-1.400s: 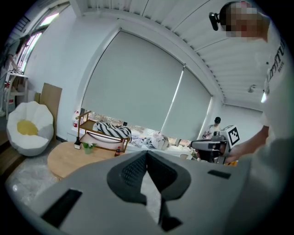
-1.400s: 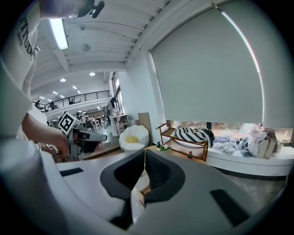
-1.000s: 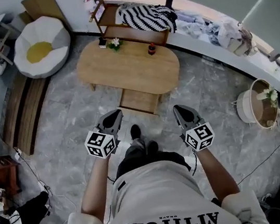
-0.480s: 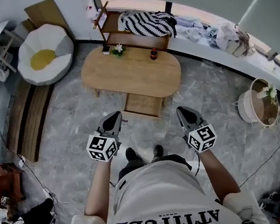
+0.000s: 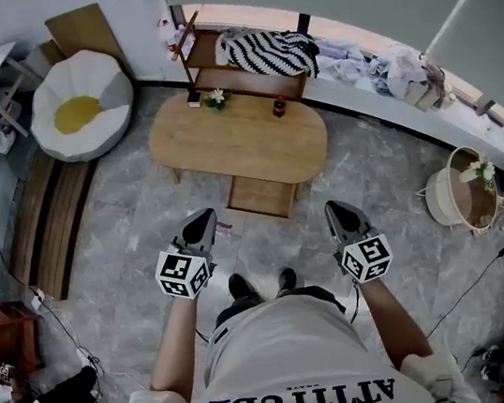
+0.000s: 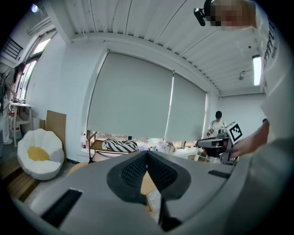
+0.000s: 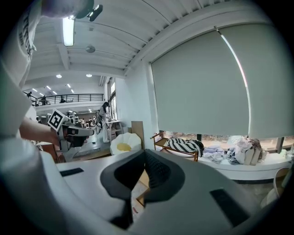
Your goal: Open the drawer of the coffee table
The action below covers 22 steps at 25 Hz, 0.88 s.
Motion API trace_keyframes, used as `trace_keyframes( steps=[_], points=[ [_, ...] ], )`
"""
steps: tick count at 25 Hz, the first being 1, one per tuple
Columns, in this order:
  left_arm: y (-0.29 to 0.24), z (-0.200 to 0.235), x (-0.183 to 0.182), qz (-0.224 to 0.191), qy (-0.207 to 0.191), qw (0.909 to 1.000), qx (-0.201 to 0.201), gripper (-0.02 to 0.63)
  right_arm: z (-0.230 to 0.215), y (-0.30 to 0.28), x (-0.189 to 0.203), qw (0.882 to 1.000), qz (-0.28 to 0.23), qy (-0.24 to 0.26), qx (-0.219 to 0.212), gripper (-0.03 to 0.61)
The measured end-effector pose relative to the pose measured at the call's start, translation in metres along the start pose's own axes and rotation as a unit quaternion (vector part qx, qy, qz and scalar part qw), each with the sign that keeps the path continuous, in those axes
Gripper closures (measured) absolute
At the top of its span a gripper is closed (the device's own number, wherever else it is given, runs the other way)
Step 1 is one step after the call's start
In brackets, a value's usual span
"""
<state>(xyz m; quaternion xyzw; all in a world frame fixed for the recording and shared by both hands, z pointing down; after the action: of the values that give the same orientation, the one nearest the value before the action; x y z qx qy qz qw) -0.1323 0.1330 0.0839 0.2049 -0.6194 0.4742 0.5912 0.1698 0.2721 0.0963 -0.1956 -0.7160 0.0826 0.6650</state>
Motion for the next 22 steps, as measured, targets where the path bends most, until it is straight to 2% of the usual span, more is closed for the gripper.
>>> trace_keyframes(
  steps=[6,22],
  points=[
    [0.001,0.004,0.003,0.002,-0.019,0.9998,-0.003,0.594,0.004,-0.001,-0.003,1.0,0.001,0.009,0.006,0.561],
    [-0.007,0.012,-0.003,0.002,-0.033,0.9994,0.006,0.594,0.011,-0.005,-0.012,1.0,-0.005,0.009,0.009,0.561]
  ],
)
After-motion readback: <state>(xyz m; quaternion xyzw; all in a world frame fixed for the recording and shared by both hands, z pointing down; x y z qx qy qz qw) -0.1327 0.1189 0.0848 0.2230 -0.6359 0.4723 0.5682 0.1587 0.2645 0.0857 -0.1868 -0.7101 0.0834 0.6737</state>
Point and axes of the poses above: the fingertips, and each gripper's own axes: y backward along the fingers, z to its left, x out of its underside, the point moved 6 cm from there along y, backward along the fingers, and after that the axes turned 7 degrees about z, right-handed, at the moved point
